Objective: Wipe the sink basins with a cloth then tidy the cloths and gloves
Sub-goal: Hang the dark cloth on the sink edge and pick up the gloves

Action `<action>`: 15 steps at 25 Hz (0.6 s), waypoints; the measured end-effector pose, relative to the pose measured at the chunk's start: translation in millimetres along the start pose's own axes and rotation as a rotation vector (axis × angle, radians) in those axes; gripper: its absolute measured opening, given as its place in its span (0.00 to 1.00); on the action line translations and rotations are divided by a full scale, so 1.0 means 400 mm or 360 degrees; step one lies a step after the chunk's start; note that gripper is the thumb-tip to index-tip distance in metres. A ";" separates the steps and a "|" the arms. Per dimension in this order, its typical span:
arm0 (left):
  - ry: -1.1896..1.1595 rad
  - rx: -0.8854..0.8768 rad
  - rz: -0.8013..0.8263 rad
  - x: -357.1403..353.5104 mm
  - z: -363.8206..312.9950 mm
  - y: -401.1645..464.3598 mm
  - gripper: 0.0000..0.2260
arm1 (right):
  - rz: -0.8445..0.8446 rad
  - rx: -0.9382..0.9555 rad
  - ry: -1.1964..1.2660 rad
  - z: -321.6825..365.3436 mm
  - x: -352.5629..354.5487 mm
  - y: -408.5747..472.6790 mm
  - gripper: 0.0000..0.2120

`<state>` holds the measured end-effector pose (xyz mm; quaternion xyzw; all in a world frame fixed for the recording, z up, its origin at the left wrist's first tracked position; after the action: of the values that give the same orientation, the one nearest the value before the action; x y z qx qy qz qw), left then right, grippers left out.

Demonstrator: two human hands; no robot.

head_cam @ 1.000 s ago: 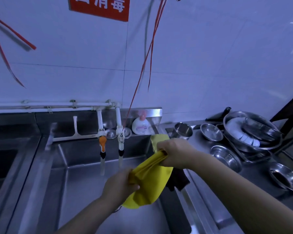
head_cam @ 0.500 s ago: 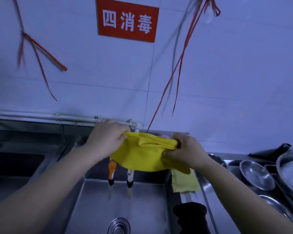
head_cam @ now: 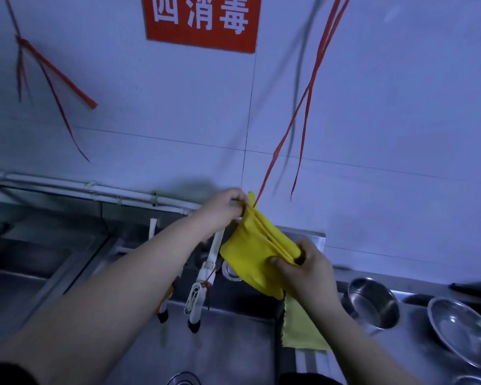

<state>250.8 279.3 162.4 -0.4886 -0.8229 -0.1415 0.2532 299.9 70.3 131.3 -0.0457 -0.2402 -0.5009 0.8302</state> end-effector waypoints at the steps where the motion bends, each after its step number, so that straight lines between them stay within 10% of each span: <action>1: -0.0125 0.0054 0.0122 -0.017 0.007 -0.002 0.14 | -0.0002 0.0001 0.0031 -0.008 0.000 0.000 0.15; 15: -0.0299 0.0697 0.0255 -0.037 0.179 -0.075 0.13 | 0.0111 -0.0074 -0.0494 -0.089 -0.112 0.025 0.25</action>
<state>210.4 288.3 95.1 -0.4968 -0.8125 0.1067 0.2858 303.7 100.4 81.8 -0.1501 -0.3521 -0.4641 0.7988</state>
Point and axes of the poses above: each hand's wrist, its own y-axis towards the middle knuckle, its own x-axis out of the back of the hand, z = x × y, the point moved 5 cm from there along y, towards the middle knuckle, and after that the axes turned 13 degrees about y, right-handed, at the moved point
